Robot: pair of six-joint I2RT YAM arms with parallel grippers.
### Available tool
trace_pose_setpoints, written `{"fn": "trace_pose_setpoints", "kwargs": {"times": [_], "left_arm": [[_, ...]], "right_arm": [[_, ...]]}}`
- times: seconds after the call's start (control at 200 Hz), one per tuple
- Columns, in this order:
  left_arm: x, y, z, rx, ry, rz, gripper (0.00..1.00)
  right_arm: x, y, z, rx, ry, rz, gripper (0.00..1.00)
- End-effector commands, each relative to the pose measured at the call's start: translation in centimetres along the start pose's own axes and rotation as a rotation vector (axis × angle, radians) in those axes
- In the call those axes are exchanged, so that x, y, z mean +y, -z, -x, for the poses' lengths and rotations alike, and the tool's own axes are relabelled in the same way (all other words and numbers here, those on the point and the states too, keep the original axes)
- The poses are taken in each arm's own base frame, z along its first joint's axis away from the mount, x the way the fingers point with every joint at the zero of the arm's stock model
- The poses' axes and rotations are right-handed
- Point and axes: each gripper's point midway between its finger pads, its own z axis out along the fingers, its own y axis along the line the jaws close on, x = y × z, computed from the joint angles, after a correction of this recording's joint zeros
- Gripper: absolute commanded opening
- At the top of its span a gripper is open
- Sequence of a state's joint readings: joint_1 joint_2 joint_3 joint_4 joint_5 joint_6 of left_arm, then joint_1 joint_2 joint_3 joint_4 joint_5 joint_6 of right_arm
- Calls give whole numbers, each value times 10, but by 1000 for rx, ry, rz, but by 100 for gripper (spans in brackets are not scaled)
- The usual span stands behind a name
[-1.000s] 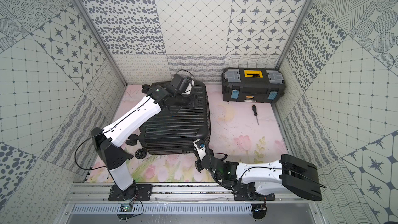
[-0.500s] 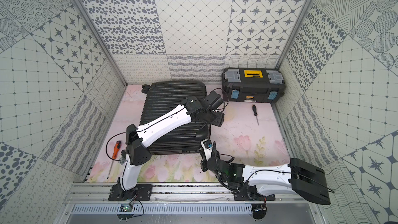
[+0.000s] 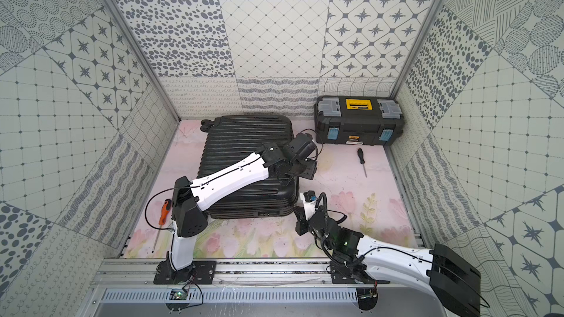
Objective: Open the suitcase zippers
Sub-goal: Unzip the zipper on the suitcase.
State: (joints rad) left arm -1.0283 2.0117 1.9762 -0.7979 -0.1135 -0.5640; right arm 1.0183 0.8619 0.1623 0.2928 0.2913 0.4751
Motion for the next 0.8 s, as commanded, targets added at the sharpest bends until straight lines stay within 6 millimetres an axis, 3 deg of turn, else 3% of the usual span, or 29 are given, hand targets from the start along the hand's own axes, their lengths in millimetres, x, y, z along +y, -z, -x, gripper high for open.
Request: {"fn": "trace_pose_setpoints", "kwargs": {"times": [0.0,0.23,0.37,0.62,0.795], "left_arm": [[51,5,-73,250,13,183,60],[50,9,-87,266,48,153,58],[54,21,-83,235,47,162,58],[58,82,-57,113,52,151,68],[88,131,-73,61,131,217,75]], "right_arm": [[-31,-4,19,-82,-36,-91,0],[-49,-17,40,-126,-59,-116,0],[-51,-19,44,-121,-40,-128,0],[-61,1,43,-114,0,-180,0],[-64,-1,56,-118,61,-209,0]]}}
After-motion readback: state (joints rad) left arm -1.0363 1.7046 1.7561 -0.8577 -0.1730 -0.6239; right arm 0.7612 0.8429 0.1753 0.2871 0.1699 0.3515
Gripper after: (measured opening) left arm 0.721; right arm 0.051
